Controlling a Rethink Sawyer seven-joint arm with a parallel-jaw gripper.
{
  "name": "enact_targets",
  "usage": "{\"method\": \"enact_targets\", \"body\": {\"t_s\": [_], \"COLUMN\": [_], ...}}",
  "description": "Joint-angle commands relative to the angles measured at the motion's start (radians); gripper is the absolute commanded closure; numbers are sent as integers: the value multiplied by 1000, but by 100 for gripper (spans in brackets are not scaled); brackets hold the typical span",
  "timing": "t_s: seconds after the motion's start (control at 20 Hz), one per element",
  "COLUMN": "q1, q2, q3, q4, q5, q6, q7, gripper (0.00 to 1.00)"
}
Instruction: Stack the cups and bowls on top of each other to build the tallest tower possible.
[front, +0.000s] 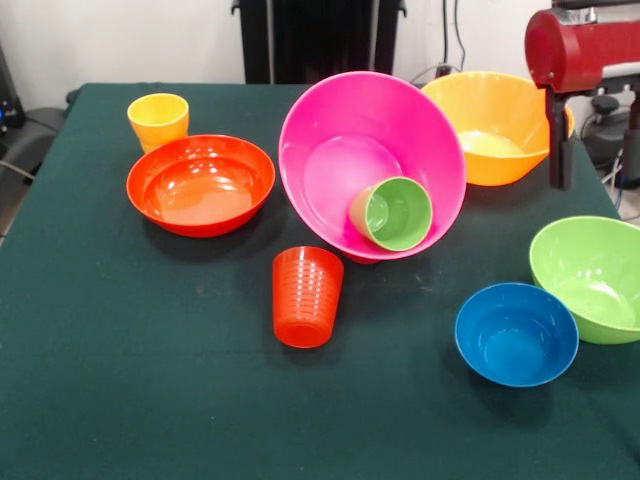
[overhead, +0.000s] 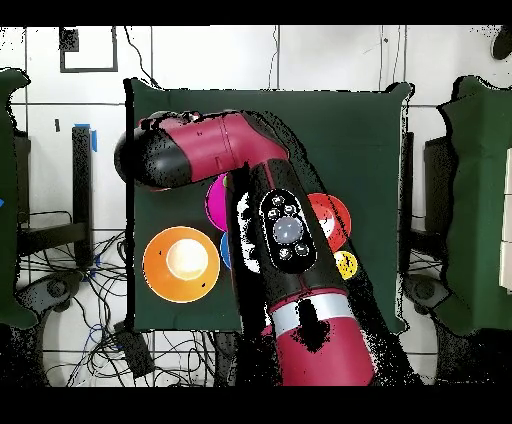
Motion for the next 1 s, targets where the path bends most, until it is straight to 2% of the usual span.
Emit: {"method": "enact_targets", "body": {"t_s": [0.05,0.45,1.0], "q1": [-40,-77,-122], "q2": [65,92,134], "q3": [54,78,112], "q4": [-72,-132,-132], "q5": [-103,-140,-206], "q6": [144,226,172], "q7": [-255,-334,-315], "gripper": [0,0,0]}}
